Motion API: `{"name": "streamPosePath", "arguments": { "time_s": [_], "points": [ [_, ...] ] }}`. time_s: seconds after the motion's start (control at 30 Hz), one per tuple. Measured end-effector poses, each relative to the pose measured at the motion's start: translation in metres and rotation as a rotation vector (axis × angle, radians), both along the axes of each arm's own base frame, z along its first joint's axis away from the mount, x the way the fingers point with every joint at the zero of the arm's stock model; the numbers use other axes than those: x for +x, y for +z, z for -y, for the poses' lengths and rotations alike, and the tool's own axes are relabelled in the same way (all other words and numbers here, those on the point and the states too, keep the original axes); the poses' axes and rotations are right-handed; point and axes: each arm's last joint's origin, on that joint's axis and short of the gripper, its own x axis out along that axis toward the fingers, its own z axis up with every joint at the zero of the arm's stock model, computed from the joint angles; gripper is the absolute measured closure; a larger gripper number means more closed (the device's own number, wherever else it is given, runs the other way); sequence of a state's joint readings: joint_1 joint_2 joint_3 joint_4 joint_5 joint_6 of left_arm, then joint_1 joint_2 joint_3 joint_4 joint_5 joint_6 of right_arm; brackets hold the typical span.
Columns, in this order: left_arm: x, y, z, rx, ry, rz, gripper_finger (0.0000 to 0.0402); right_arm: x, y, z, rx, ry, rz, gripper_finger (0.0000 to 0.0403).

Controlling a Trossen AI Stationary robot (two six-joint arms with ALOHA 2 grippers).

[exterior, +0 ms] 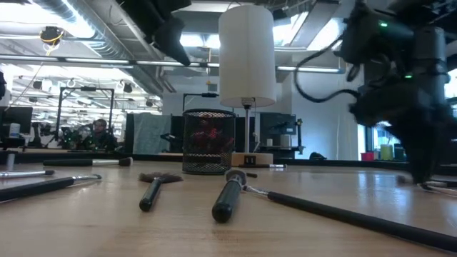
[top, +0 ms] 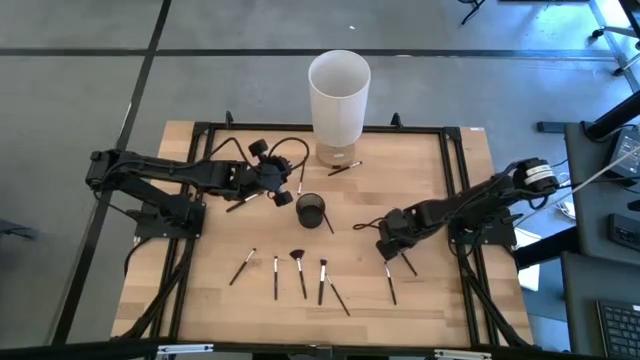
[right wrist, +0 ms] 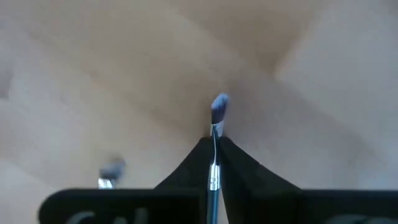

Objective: Put items in baskets/containers
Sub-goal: Put the black eyeshadow brush into the black pen holder

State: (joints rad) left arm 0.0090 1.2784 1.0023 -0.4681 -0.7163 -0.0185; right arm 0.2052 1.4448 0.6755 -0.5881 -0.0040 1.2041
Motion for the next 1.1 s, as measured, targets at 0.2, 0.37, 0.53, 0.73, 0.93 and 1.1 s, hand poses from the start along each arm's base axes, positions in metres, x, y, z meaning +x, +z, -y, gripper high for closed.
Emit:
{"name": "streamPosePath", "arguments": {
  "time_s": [0.2, 0.37, 0.53, 0.73, 0.93, 1.1],
  "points": [
    [-0.001, -0.001, 0.0, -0.009, 0.014, -0.005, 0.0359, 0.029, 0.047, 0.003, -0.157, 0.077, 0.234, 0.0387],
    [-0.002, -0.001, -0.001, 0.028, 0.045, -0.016, 0.0352, 0.058, 0.087, 0.007, -0.47, 0.17, 0.496, 0.0382],
    [-0.002, 0.0, -0.002, 0.063, 0.087, -0.003, 0.035, 0.092, 0.111, 0.016, -0.726, 0.219, 0.83, 0.0386],
    [-0.003, 0.001, -0.003, 0.086, 0.113, -0.003, 0.0353, 0.122, 0.113, 0.037, -0.937, 0.209, 1.023, 0.0385],
    [-0.005, -0.001, -0.003, 0.08, 0.121, -0.017, 0.0354, 0.145, 0.073, 0.052, -0.878, 0.243, 1.025, 0.0384],
    [-0.005, -0.001, -0.003, 0.087, 0.13, -0.026, 0.0352, 0.154, 0.042, 0.053, -0.893, 0.271, 0.928, 0.0382]
  ]
}}
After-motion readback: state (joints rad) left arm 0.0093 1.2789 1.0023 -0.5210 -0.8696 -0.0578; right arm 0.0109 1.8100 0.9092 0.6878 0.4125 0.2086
